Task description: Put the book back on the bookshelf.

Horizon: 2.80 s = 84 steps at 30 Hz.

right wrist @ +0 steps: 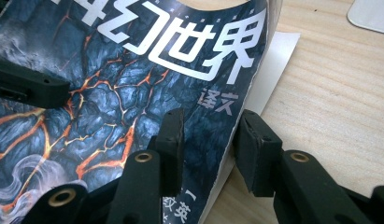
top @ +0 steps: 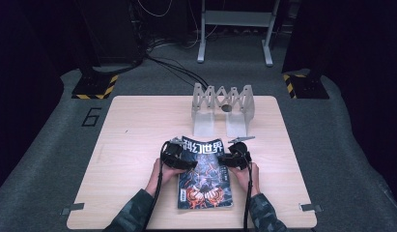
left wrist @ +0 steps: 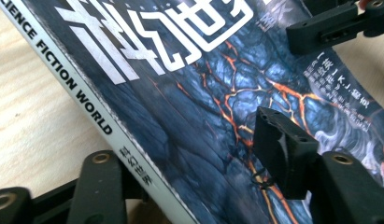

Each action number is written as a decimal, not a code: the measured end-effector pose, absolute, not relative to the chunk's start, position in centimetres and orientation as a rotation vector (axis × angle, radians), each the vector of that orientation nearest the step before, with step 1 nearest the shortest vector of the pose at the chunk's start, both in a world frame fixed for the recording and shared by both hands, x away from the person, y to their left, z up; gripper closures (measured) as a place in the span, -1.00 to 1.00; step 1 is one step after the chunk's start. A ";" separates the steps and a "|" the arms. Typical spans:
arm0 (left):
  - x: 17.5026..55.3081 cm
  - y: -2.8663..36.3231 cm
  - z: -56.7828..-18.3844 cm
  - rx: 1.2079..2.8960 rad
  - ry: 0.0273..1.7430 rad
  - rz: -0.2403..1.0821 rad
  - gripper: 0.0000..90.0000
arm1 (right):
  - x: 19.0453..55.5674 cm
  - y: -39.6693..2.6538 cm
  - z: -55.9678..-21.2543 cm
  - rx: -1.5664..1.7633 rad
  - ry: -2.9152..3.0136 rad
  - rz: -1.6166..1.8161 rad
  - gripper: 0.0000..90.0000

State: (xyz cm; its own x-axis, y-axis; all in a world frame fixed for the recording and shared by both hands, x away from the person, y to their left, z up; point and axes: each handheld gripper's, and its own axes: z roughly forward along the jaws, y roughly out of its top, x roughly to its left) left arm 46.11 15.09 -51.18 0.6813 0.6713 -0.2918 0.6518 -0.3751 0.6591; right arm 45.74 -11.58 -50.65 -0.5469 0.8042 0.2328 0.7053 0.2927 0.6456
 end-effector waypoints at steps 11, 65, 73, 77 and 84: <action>46.5 15.1 -50.8 2.125 1.000 0.023 0.20 | 45.8 -11.6 -50.6 1.433 2.412 1.099 0.40; 43.8 15.5 -47.1 1.962 0.721 0.078 0.64 | 48.3 -13.7 -50.4 1.497 2.550 1.296 0.14; 44.3 15.3 -46.3 2.016 0.721 0.028 0.64 | 48.1 -13.9 -50.0 1.489 2.527 1.305 0.20; 44.6 15.3 -46.1 2.040 0.713 0.011 0.64 | 47.9 -14.0 -49.7 1.483 2.520 1.302 0.23; 45.0 15.1 -45.7 2.079 0.719 -0.020 0.64 | 47.7 -14.0 -49.3 1.472 2.510 1.292 0.31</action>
State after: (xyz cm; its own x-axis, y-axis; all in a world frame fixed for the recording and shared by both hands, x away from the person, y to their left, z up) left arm 45.01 15.07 -45.73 0.8301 0.4835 -0.2777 0.4979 -0.4187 0.7594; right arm 47.70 -14.03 -49.30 -0.5719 0.7116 0.4080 0.7456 0.2437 0.6202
